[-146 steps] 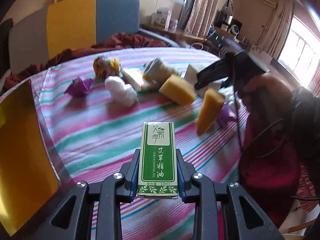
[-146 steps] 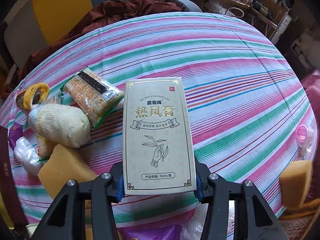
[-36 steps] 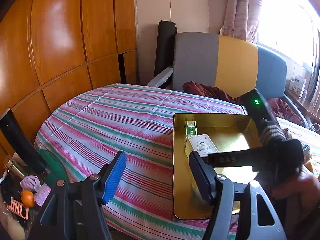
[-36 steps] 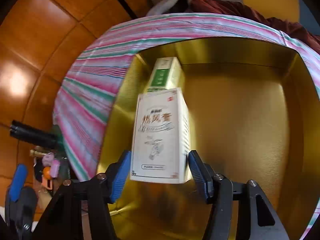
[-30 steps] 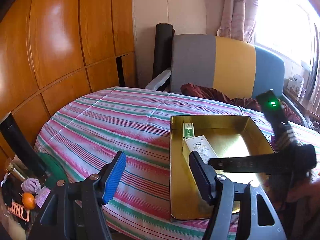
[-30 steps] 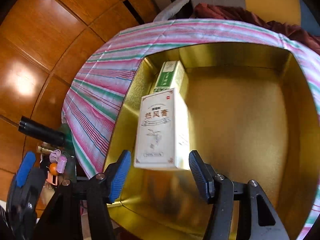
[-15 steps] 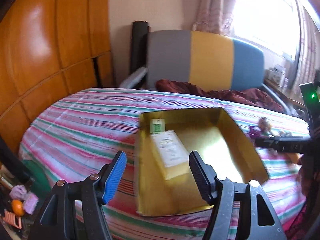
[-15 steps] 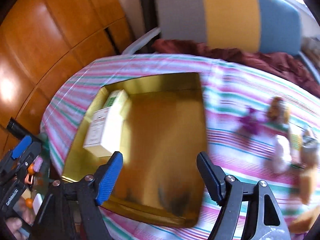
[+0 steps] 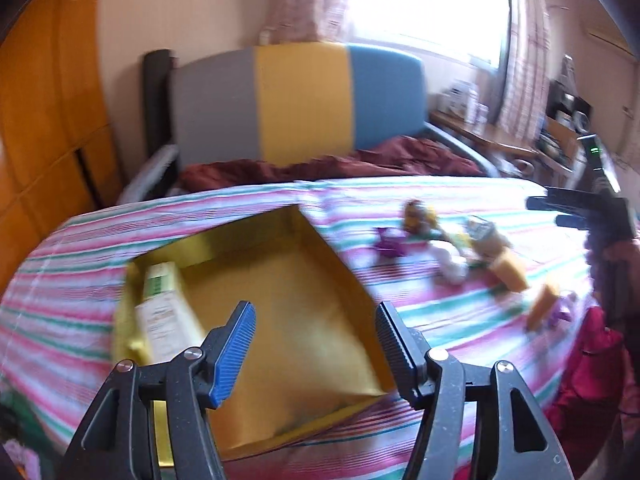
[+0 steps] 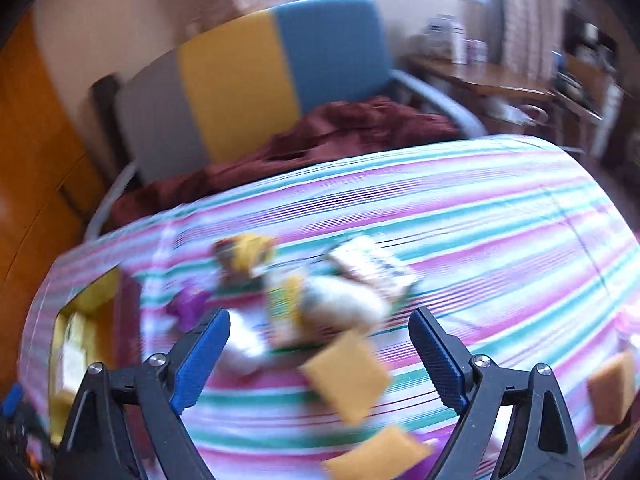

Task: Organize objects
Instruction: 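Grasp the plastic-wrapped white bundle with the left tool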

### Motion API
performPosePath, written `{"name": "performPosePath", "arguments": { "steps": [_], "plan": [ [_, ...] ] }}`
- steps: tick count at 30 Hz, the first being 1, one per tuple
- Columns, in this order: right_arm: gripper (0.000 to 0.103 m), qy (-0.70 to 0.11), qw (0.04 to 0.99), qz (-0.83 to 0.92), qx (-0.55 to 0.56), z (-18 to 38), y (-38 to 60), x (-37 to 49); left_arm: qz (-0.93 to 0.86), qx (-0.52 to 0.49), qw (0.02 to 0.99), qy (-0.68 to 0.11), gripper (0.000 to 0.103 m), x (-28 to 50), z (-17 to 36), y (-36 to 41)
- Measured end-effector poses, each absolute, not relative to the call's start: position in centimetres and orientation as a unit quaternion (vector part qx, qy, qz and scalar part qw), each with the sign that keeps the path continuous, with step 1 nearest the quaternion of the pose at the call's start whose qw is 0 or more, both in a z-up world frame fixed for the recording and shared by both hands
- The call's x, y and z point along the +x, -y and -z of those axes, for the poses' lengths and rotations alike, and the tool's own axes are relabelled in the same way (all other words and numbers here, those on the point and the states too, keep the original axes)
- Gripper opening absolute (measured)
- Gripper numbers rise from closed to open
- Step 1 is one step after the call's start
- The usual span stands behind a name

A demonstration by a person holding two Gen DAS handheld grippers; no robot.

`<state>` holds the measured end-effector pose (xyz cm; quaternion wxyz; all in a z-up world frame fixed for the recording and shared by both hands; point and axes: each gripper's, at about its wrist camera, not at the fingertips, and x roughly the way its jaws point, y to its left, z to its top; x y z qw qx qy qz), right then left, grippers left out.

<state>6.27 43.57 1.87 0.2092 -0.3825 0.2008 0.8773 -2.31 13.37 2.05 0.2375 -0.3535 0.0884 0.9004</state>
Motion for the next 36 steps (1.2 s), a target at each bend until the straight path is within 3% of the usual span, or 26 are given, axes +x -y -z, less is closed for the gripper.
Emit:
{"name": "performPosePath", "arguments": {
  "steps": [4,7,16,28,29,30,36],
  "plan": [
    [0.092,-0.265,0.275,-0.846,-0.372,1.3,-48.4,8.1,-0.881,-0.364,0.286,-0.103,0.058,-2.5,-1.9,-18.6],
    [0.091,-0.34,0.269,-0.82,-0.373,2.5,-50.8,8.7,-0.865,-0.381,0.311,-0.102,0.055,-3.1,-1.3,-21.9],
    [0.092,-0.346,0.232,-0.833,-0.365,1.7,-50.4,8.3,-0.823,-0.465,0.316,-0.081,0.055,-7.2,3.3,-30.1],
    [0.093,-0.371,0.201,-0.831,-0.363,2.4,-50.4,8.5,-0.825,-0.491,0.27,-0.075,0.055,-12.2,9.0,-35.6],
    [0.093,-0.372,0.201,-0.83,-0.364,2.5,-50.4,8.4,-0.823,-0.493,0.27,-0.076,0.053,-12.5,9.5,-35.8],
    [0.093,-0.373,0.2,-0.829,-0.365,2.6,-50.5,8.4,-0.819,-0.499,0.274,-0.074,0.043,-12.6,10.1,-35.8],
    [0.093,-0.37,0.204,-0.827,-0.372,2.9,-50.8,8.2,-0.819,-0.465,0.318,-0.106,0.04,-8.9,9.9,-34.8]
  ]
}}
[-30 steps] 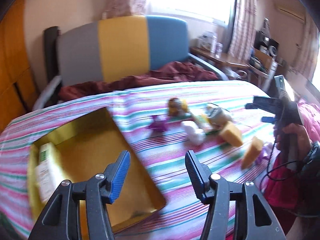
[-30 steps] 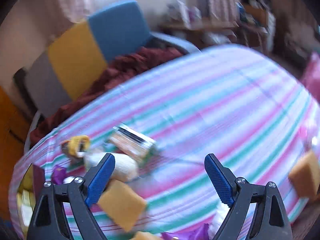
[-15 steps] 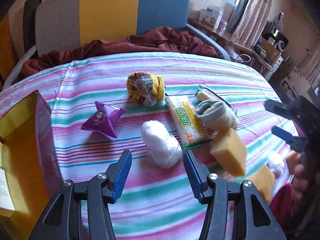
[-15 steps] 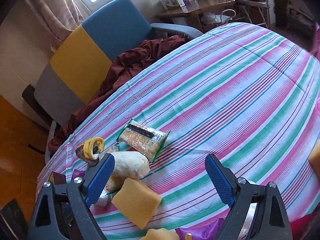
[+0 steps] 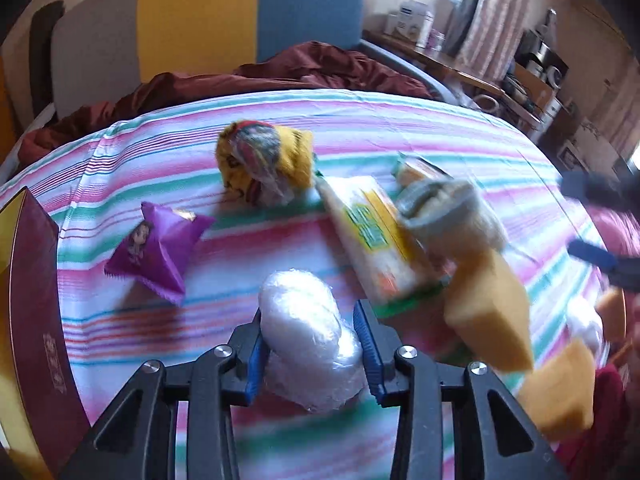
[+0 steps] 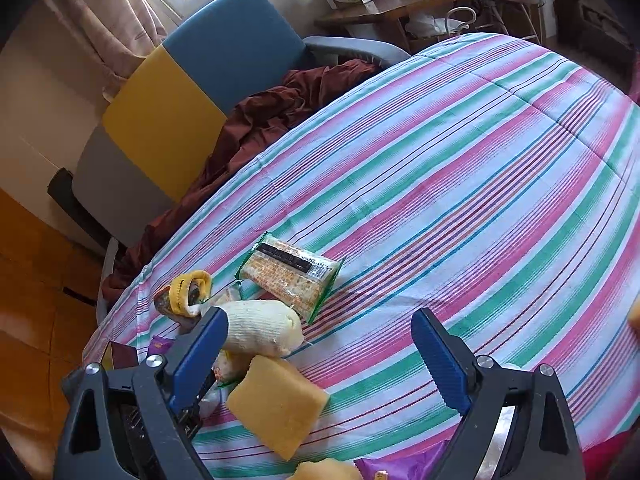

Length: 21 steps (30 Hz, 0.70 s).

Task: Organize objects
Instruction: 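Grasp the plastic-wrapped white bundle with the left tool, then place the wrapped bundle in the tray with the left tool while the right tool grasps a yellow sponge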

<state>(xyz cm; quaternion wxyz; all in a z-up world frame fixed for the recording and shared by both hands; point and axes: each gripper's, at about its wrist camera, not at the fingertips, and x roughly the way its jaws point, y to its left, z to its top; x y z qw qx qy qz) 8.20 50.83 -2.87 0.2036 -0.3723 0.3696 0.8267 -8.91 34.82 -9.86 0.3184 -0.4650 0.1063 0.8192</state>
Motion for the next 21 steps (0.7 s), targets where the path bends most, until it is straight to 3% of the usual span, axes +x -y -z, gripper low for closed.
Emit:
{"name": "performPosePath", "arguments": {
  "steps": [10,21],
  "plan": [
    [0.093,-0.311,0.132,-0.832,-0.44,3.9,-47.6,5.6,-0.802,-0.44,0.373,-0.154,0.04,-0.5,9.6,-31.2],
    [0.094,-0.226,0.082,-0.821,-0.519,5.8,-43.6,3.7,-0.804,-0.438,0.373,-0.148,0.04,0.7,9.6,-28.7]
  ]
}}
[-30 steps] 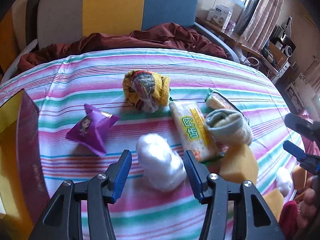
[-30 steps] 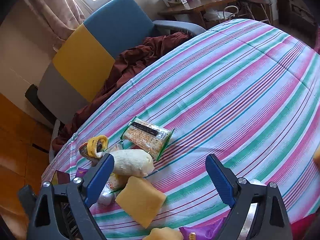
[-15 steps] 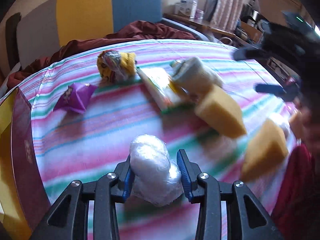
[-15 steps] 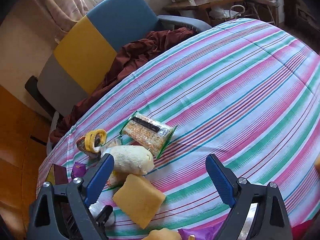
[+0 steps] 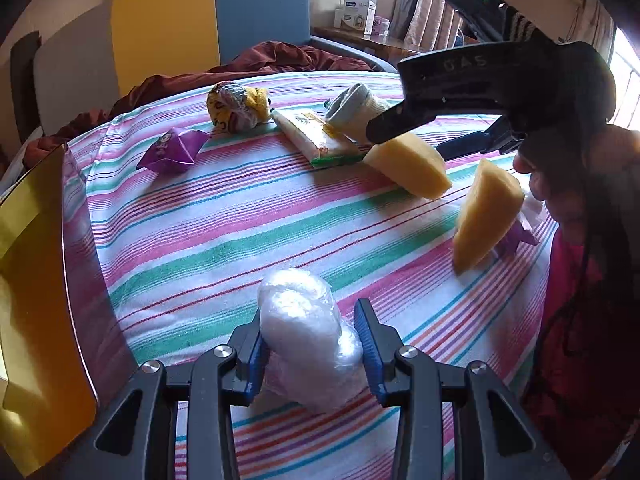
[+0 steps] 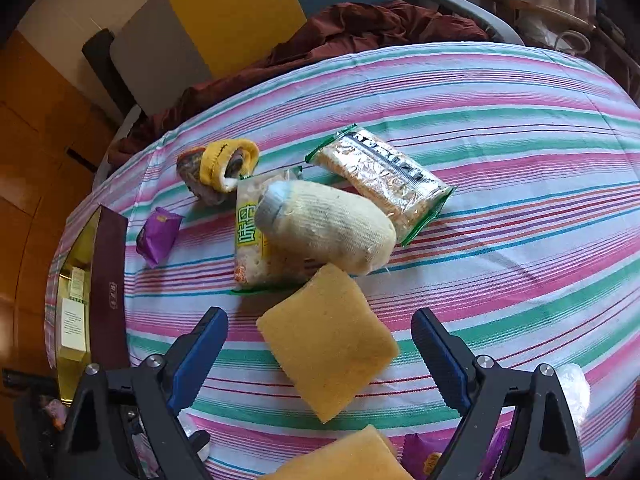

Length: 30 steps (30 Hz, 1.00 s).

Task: Organize objects
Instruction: 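Place the wrapped bundle in the tray with the left tool while the right tool grasps a yellow sponge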

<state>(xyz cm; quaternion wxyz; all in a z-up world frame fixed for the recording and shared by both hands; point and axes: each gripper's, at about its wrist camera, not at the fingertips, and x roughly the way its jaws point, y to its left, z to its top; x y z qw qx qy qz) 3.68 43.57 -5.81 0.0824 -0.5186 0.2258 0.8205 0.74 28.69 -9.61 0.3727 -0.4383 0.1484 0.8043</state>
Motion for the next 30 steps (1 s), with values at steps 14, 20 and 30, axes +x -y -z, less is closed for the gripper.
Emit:
{"name": "performPosePath", "arguments": {
  "steps": [14,20,30],
  "plan": [
    [0.06,-0.123,0.103,-0.817,-0.554,7.3,-42.1,2.6,-0.797,-0.429,0.403,-0.135,0.039,2.8,7.5,-26.1],
    [0.06,-0.116,0.078,-0.838,-0.528,6.1,-41.5,2.9,-0.809,-0.406,0.411,-0.108,0.039,3.8,4.3,-22.8],
    [0.06,-0.078,0.054,-0.838,-0.537,6.4,-39.8,2.7,-0.869,-0.394,0.298,-0.028,0.039,0.2,0.6,-11.2]
  ]
}}
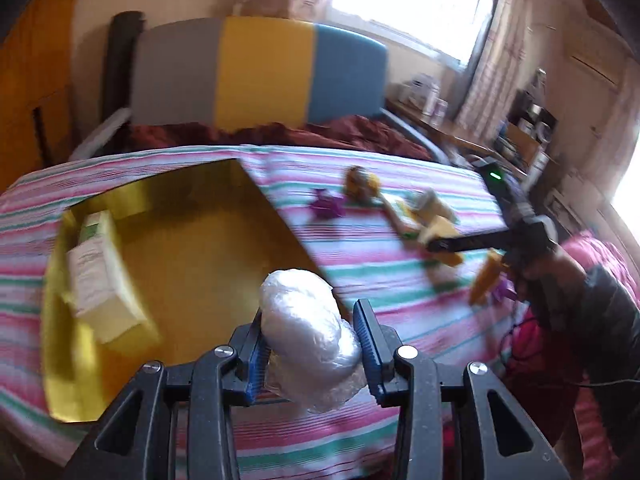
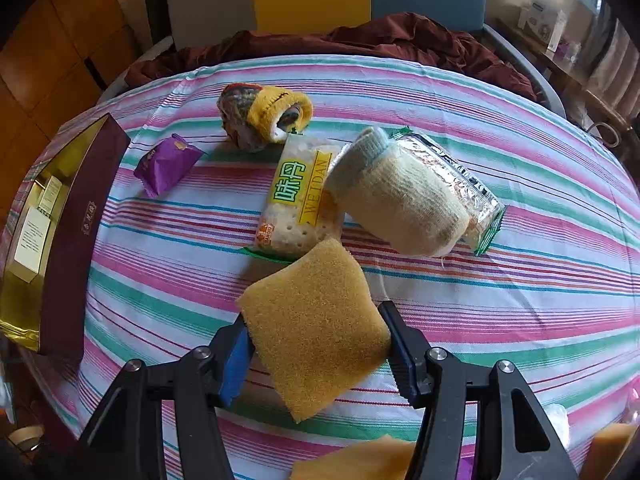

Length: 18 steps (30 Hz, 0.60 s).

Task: Organize objects
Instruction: 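Place the wrapped bundle in the tray with the left tool while the right tool grasps a yellow sponge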

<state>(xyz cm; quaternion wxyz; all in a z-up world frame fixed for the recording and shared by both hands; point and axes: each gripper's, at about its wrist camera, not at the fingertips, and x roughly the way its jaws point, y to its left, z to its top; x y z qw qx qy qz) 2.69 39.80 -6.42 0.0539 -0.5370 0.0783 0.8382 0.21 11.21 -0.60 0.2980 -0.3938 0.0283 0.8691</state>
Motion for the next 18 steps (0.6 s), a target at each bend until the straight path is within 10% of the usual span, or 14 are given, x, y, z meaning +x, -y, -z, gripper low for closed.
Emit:
{"name": "performPosePath", "arguments": {
  "steps": [18],
  "plan": [
    [0.06,-0.054,0.064,-0.836,-0.542,6.7,-39.1,2.7,-0.892,-0.429,0.138,-0.037,0.039,-5.5,5.3,-0.6]
  ]
}}
